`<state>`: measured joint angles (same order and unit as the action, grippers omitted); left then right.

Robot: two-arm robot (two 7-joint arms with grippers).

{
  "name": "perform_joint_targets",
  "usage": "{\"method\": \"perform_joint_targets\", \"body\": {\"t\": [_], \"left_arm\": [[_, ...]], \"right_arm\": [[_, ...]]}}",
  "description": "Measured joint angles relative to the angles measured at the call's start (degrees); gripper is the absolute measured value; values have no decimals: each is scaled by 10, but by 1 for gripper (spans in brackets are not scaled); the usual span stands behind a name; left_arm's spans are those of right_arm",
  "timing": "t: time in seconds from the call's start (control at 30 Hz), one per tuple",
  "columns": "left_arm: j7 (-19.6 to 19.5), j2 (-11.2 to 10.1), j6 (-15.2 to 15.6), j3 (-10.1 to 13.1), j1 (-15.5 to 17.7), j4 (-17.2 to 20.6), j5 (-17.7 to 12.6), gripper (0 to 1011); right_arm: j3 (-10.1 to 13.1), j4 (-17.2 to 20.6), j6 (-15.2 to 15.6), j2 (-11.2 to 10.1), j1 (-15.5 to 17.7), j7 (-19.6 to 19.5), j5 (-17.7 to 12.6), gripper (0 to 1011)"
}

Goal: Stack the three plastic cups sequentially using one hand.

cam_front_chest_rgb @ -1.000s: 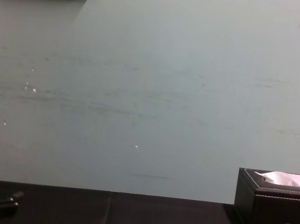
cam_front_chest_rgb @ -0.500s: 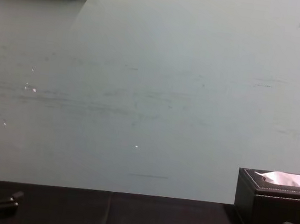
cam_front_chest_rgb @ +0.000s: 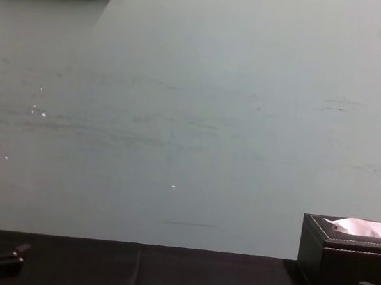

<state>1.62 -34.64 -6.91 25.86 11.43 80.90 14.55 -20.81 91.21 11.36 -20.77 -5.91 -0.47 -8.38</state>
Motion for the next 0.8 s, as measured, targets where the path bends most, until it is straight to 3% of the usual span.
{"method": "perform_joint_targets", "body": {"t": [0.8], "left_arm": [[0,0,0,0,0,0,0,1000]], "right_arm": [[0,0,0,0,0,0,0,1000]]}}
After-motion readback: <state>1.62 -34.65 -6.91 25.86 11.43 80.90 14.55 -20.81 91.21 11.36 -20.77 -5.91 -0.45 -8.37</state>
